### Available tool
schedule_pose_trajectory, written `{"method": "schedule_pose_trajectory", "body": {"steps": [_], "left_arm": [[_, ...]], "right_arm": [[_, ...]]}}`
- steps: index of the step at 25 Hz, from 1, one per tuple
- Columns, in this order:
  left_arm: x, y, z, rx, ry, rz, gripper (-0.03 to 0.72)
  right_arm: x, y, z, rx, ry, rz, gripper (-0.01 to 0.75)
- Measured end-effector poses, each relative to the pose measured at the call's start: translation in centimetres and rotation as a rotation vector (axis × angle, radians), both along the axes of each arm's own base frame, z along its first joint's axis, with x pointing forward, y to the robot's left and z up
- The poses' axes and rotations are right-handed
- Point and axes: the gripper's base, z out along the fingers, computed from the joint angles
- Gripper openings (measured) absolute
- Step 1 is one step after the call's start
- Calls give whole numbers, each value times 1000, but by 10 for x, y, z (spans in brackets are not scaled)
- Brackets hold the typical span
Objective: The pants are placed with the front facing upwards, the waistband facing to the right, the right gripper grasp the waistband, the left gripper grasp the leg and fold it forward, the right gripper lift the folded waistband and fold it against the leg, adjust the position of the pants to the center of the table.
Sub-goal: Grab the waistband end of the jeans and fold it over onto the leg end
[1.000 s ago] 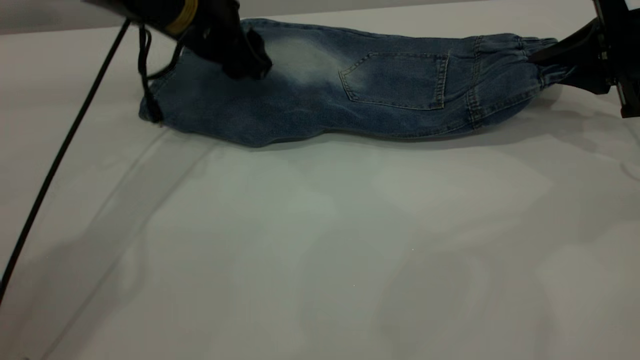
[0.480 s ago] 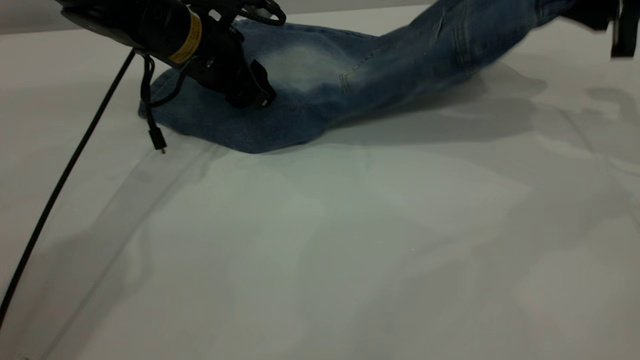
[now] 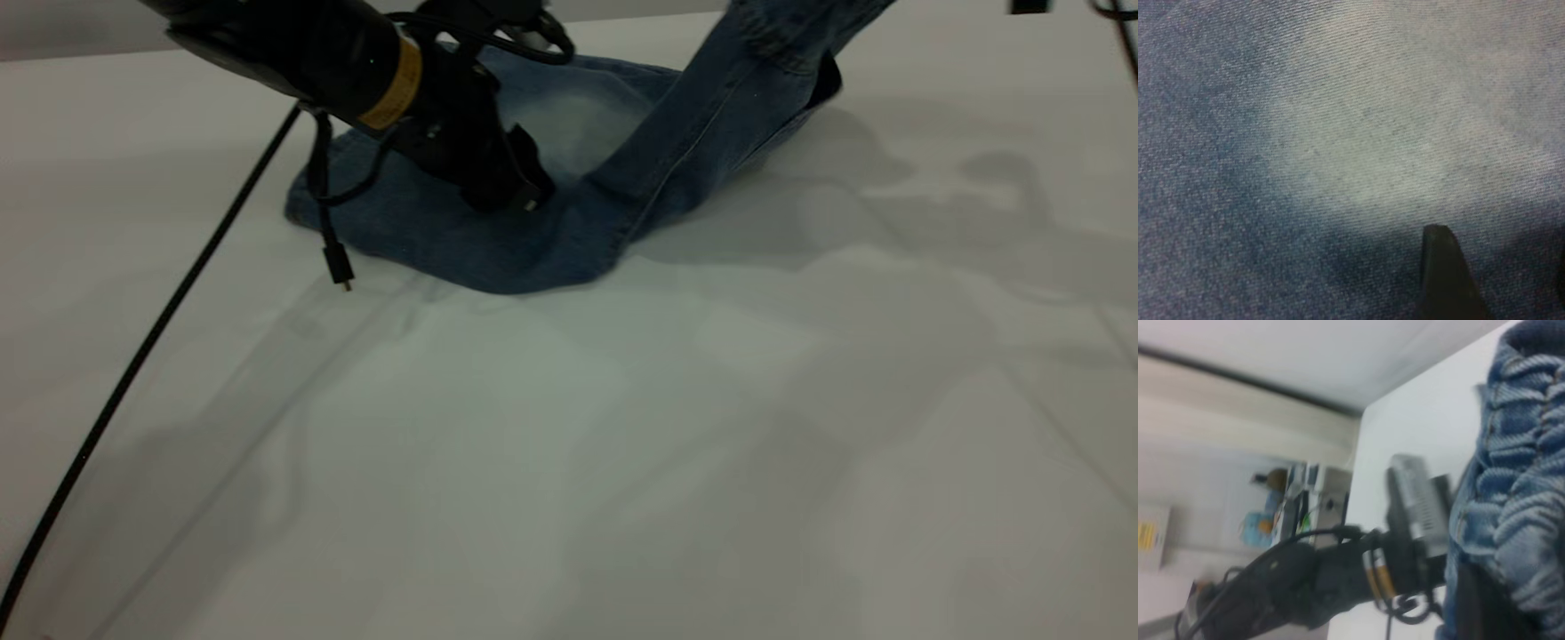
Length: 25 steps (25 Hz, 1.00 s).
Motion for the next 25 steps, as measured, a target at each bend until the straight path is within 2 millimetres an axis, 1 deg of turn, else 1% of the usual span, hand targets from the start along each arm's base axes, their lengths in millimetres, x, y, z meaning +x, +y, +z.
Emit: {"method": "schedule_pose_trajectory", "body": {"steps": [3, 5, 8, 11, 13, 15, 21, 23, 25], "left_arm": [[-8, -14, 0, -15, 13, -32, 367], [-13, -22, 0, -30, 26, -46, 367], [-18, -32, 0, -28, 25, -69, 367], [-22, -37, 0, -34, 30, -87, 367], [-19, -35, 5, -37, 23, -57, 367], [-12, -28, 13, -30, -5, 2, 367], [6, -4, 51, 24, -143, 75, 365], [12, 7, 54, 49, -166, 104, 363], [14, 19, 50, 54, -149, 147, 363]], "right_arm": [[2, 18, 9, 6, -38, 56, 72], [7, 24, 16, 12, -57, 71, 72], [16, 25, 26, 20, -75, 67, 72], [18, 24, 28, 20, -86, 64, 72], [18, 24, 28, 18, -87, 64, 72], [18, 24, 28, 18, -87, 64, 72], [18, 24, 28, 17, -87, 63, 72], [18, 24, 28, 17, -87, 63, 72], [18, 24, 28, 18, -87, 62, 72]]}}
